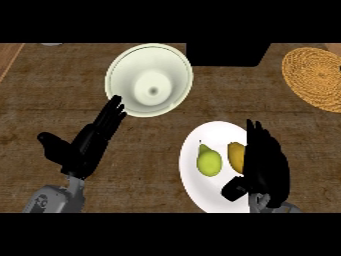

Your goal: Pick the lemon from the plate and place it in the bowl

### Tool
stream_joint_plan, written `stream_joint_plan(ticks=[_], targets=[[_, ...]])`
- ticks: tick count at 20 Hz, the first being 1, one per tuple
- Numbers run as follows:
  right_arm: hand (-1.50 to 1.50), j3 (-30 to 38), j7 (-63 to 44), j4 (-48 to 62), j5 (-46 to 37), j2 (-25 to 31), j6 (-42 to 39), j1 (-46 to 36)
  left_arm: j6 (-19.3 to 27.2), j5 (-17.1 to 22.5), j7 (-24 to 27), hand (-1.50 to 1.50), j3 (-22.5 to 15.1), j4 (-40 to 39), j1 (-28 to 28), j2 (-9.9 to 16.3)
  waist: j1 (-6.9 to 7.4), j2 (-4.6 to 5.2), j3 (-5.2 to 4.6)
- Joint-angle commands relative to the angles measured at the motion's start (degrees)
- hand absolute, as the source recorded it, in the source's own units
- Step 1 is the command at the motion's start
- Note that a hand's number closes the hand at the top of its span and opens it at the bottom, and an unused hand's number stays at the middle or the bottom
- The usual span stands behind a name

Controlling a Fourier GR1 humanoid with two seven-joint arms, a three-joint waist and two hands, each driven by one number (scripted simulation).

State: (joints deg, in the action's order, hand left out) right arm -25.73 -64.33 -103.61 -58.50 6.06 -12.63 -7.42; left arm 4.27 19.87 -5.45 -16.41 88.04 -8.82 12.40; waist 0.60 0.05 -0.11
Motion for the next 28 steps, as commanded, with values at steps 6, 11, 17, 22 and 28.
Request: stream_joint_plan(ticks=[6, 11, 17, 22, 28], targets=[[-1.5, 3.7, -7.9, 6.6, -1.5, -5.8, -8.8, -2.6, -1.4, 0.0, -0.2, 0.0, 1.5, -0.2, 0.5, -0.1, -0.44, -0.05, 0.07], [-1.5, 6.4, -2.6, 7.7, -1.9, -3.7, -9.0, -1.6, -0.6, -1.5, -0.7, 0.0, 2.4, -2.1, -2.1, -1.8, -0.76, -0.04, 0.09], [-1.5, 3.5, -4.6, 14.1, -5.0, -6.0, -2.4, -3.4, 0.4, -1.2, -7.9, 0.0, 3.4, 5.0, -2.7, -0.9, -0.34, -0.09, 0.12], [-1.5, 1.2, -4.5, 13.5, -5.1, -6.0, 0.1, -0.6, -4.4, -1.3, -1.8, 0.0, 5.4, 0.5, 0.2, -1.3, -0.61, -0.08, 0.1], [-1.5, 8.4, 1.6, 13.7, -6.4, -4.9, -2.6, -0.7, -3.6, -2.6, -6.1, 0.0, 5.4, 5.9, 2.2, -1.9, -0.52, -0.11, 0.11]])
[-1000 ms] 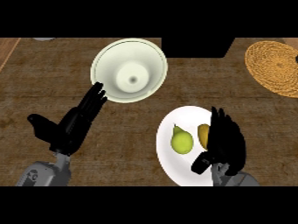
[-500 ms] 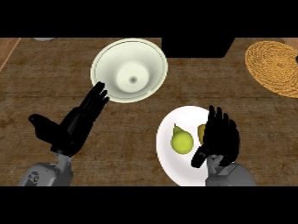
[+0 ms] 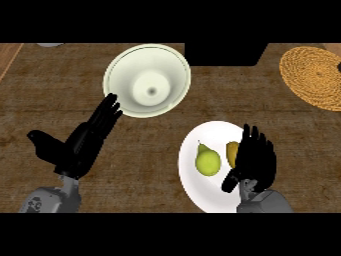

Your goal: Pick the lemon from the plate and place it in the bowl

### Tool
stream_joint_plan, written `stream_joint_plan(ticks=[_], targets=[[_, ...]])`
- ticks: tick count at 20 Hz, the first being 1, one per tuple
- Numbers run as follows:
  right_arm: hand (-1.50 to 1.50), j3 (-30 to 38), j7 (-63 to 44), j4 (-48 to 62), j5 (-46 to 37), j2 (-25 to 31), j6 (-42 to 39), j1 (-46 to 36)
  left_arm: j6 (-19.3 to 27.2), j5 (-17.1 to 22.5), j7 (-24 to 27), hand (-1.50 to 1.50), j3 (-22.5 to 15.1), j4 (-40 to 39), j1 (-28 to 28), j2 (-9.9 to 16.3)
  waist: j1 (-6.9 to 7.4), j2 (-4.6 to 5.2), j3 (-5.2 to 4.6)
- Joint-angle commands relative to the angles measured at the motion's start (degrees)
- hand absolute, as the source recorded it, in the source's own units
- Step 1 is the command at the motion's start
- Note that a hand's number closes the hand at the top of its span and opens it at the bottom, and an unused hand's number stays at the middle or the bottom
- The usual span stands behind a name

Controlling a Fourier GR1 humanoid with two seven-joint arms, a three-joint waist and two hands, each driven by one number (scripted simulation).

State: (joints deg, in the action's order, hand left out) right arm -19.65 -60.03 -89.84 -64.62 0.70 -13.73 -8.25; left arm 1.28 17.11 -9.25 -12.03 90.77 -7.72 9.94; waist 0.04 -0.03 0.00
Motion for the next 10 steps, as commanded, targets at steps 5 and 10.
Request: stream_joint_plan(ticks=[5, 10], targets=[[-1.5, 3.8, 1.1, 3.4, -0.8, 0.9, 3.6, 1.4, -2.3, -2.0, 1.8, 0.0, 2.1, -2.9, -0.1, -1.3, -0.14, 0.03, 0.0], [-1.5, 0.6, -3.8, 10.5, 0.1, -0.7, 7.3, -5.4, -1.9, -2.6, -1.1, 0.0, 3.1, -2.7, -3.1, -3.0, 0.06, 0.04, 0.01]])
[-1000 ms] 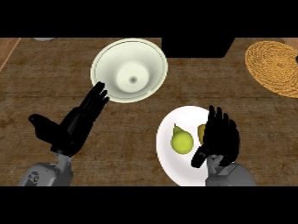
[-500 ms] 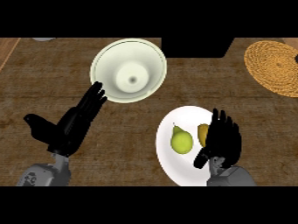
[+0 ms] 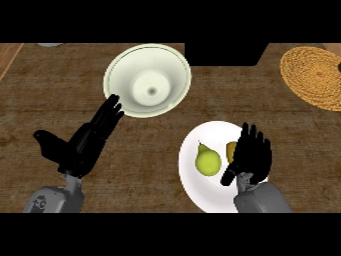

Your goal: Pick the lemon from the plate and place it in the bowl

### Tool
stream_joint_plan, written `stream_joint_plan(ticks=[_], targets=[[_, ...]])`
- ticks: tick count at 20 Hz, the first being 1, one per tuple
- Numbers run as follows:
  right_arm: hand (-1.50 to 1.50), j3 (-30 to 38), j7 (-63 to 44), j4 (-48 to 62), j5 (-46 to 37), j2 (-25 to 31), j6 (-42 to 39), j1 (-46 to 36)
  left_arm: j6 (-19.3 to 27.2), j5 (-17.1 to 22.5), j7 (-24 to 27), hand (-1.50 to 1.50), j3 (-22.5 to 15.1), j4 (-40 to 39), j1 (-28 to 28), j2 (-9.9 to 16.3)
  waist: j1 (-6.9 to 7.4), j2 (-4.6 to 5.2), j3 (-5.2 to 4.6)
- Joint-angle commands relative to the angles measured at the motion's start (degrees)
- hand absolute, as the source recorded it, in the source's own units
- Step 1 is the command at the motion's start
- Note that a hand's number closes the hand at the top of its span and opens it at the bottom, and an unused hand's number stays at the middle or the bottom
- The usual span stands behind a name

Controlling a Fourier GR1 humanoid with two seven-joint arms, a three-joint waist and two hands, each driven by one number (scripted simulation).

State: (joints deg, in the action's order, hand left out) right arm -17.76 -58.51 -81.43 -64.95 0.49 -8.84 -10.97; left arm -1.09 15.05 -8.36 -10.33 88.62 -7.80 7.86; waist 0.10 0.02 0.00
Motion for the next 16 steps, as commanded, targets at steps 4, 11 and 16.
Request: stream_joint_plan(ticks=[4, 11, 16], targets=[[1.5, -3.0, 2.1, 2.2, -1.5, -0.5, 6.4, 0.9, -2.0, -1.5, 2.0, 0.0, 1.4, -2.0, 1.3, -1.6, -0.04, -0.03, 0.0], [1.5, -0.1, 8.5, 9.9, -3.4, -0.1, 10.3, -0.9, -3.9, -1.3, -0.9, 0.0, 2.6, 1.1, 1.1, -1.0, 0.03, -0.01, 0.0], [1.5, -0.1, 7.3, 11.5, -5.0, -0.3, 8.3, -4.3, -2.5, -3.3, 0.9, 0.0, 1.8, 0.5, 2.1, -3.2, 0.11, -0.01, 0.0]])
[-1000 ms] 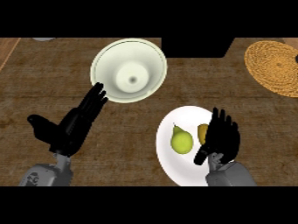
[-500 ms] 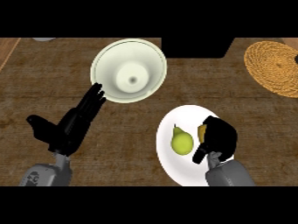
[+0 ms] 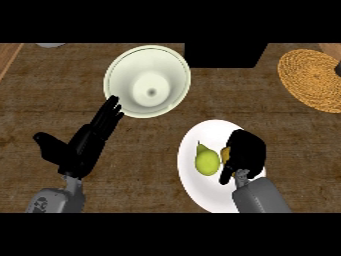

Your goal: Pick the lemon from the plate and place it in the bowl

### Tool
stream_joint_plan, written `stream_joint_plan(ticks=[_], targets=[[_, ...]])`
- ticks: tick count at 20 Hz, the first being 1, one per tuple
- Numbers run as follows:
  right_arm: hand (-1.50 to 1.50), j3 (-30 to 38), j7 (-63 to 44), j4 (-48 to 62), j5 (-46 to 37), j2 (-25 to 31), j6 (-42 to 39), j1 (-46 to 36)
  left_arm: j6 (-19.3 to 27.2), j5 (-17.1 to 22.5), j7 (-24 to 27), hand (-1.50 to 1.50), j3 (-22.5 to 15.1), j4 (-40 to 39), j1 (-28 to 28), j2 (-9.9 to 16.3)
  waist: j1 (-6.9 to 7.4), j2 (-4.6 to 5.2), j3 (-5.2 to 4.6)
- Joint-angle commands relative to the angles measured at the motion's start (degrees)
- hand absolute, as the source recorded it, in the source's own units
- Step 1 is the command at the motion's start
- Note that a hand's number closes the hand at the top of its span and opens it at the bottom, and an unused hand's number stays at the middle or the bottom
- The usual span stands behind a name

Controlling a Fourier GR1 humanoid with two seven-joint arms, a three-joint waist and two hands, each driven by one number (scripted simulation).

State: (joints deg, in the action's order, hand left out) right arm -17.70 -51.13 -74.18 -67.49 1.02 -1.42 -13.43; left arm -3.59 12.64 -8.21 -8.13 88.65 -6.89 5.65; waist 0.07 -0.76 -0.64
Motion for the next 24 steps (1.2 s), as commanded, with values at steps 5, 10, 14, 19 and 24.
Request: stream_joint_plan(ticks=[5, 10, 14, 19, 24], targets=[[1.5, -4.7, -5.5, 0.6, -8.8, -1.0, 1.3, 0.9, 2.5, -3.5, -2.1, 0.0, -3.1, 5.0, 2.9, -2.3, 0.08, 0.68, 0.65], [1.5, -25.7, 18.8, -2.0, -1.8, -1.0, -10.9, -7.2, -1.1, -0.8, -2.1, 0.0, -3.0, 2.0, -1.1, -1.9, 5.89, 1.47, 0.65], [1.5, -33.0, 29.6, -4.4, 1.4, -1.0, -12.4, -11.2, -1.0, -1.2, -0.8, 0.0, -1.9, 0.3, -0.9, -1.4, 3.06, 1.12, 0.64], [1.5, -32.3, 27.5, -21.6, 8.6, -1.0, -19.1, -12.9, 0.0, -0.4, -2.7, 0.0, -0.1, 2.8, 1.1, -0.5, 0.28, 0.48, 0.65], [1.5, -29.4, 20.9, -35.9, 10.9, -1.0, -22.8, -16.4, 0.2, -1.0, -2.5, 0.0, -0.1, 3.4, 1.1, -0.8, -0.01, 0.4, 0.65]])
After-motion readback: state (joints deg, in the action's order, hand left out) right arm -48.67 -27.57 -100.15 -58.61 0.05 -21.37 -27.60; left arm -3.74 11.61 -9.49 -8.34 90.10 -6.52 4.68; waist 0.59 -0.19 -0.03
